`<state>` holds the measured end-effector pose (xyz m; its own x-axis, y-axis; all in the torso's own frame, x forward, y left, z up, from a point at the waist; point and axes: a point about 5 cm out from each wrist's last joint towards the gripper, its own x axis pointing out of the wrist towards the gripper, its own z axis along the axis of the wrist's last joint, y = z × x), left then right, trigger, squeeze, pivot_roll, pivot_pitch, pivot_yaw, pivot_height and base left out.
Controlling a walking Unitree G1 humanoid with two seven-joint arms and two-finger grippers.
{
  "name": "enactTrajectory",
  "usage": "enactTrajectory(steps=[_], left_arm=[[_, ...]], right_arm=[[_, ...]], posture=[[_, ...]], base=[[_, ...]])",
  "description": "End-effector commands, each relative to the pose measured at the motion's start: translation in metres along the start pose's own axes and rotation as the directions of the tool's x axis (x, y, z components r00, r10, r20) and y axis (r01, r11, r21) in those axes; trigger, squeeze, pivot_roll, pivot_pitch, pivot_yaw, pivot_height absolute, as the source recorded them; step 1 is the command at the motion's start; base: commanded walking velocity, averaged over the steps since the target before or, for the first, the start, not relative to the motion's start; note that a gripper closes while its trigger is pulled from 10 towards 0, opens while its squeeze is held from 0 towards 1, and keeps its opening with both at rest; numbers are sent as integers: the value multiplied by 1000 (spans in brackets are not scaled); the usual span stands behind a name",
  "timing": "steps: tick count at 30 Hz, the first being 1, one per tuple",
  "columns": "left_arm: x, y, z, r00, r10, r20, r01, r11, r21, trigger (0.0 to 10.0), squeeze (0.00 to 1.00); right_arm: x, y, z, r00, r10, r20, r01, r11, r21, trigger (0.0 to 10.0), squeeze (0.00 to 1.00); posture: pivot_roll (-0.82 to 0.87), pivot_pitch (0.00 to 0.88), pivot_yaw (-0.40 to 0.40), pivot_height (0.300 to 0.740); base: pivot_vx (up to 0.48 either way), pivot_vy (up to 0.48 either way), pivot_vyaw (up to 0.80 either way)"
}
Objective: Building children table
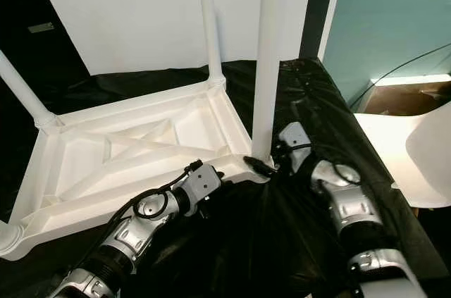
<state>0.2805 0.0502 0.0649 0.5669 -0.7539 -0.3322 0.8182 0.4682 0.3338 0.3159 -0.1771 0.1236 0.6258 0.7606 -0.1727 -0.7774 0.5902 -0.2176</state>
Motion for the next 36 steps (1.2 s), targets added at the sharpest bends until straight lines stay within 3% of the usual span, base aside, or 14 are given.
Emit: enactTrajectory(steps=[1, 6, 12, 13, 14, 15, 17, 21, 25, 31, 32, 34, 35, 36], left_arm=[[-12, -38, -59, 951, -153, -269, 129, 986, -104, 10000, 0], [-13, -38, -60, 951, -154, -270, 130, 986, -104, 10000, 0], [-14, -38, -60, 950, -154, -270, 131, 986, -103, 10000, 0], [-14, -38, -60, 951, -154, -270, 131, 986, -102, 10000, 0], [-13, -38, -60, 951, -154, -269, 131, 986, -101, 10000, 0], [-13, -37, -59, 952, -150, -268, 127, 987, -103, 10000, 0], [-13, -37, -59, 952, -148, -268, 124, 987, -104, 10000, 0], [-14, -37, -59, 951, -150, -269, 126, 987, -104, 10000, 0], [-15, -37, -61, 949, -158, -273, 136, 986, -98, 10000, 0], [-13, -35, -58, 950, -157, -269, 136, 986, -93, 10000, 0], [-13, -35, -58, 950, -156, -269, 135, 986, -94, 10000, 0], [-13, -35, -58, 950, -156, -269, 135, 986, -94, 10000, 0], [-13, -35, -59, 951, -155, -269, 134, 986, -94, 10000, 0], [-13, -35, -59, 951, -155, -269, 134, 986, -94, 10000, 0]], right_arm=[[7, 14, -8, 992, 122, -31, -122, 992, 27, 0, 0], [5, 11, -10, 991, 124, -42, -123, 991, 44, 0, 0], [8, 29, -20, 994, 105, -42, -101, 990, 101, 0, 0], [13, 33, -21, 1000, -14, -18, 16, 995, 95, 0, 0], [15, 34, -20, 973, -230, 34, 224, 965, 136, 0, 0], [12, 40, -20, 912, -403, 74, 389, 909, 149, 0, 0], [6, 52, -21, 823, -561, 91, 540, 822, 181, 0, 0], [6, 56, -23, 810, -581, 86, 560, 808, 185, 0, 0], [2, 49, -24, 739, -670, 66, 650, 736, 192, 0, 0], [7, 50, -21, 750, -658, 68, 635, 745, 205, 0, 0], [10, 51, -22, 771, -634, 62, 611, 763, 210, 2235, 0], [10, 51, -22, 771, -634, 62, 611, 763, 210, 2235, 0], [12, 54, -22, 779, -625, 57, 602, 770, 210, 7412, 0], [12, 54, -22, 779, -625, 57, 602, 770, 210, 7412, 0]], posture=[[-96, 0, 45, 740], [-96, 0, 46, 740], [-98, 0, 46, 740], [-97, 0, 44, 740], [-91, 0, 42, 740], [-88, 0, 42, 740], [-89, 0, 44, 740], [-90, 0, 45, 740], [-98, 0, 52, 740], [-95, 0, 50, 740], [-94, 0, 50, 740], [-94, 0, 50, 740], [-93, 0, 49, 740], [-93, 0, 49, 740]], base=[[0, 0, 0], [0, 0, 0], [0, 0, 0], [0, 0, 0], [0, 0, 0], [0, 0, 0], [0, 0, 0], [0, 0, 0], [0, 0, 0], [0, 0, 0], [0, 0, 0], [0, 0, 0], [0, 0, 0], [0, 0, 0]])
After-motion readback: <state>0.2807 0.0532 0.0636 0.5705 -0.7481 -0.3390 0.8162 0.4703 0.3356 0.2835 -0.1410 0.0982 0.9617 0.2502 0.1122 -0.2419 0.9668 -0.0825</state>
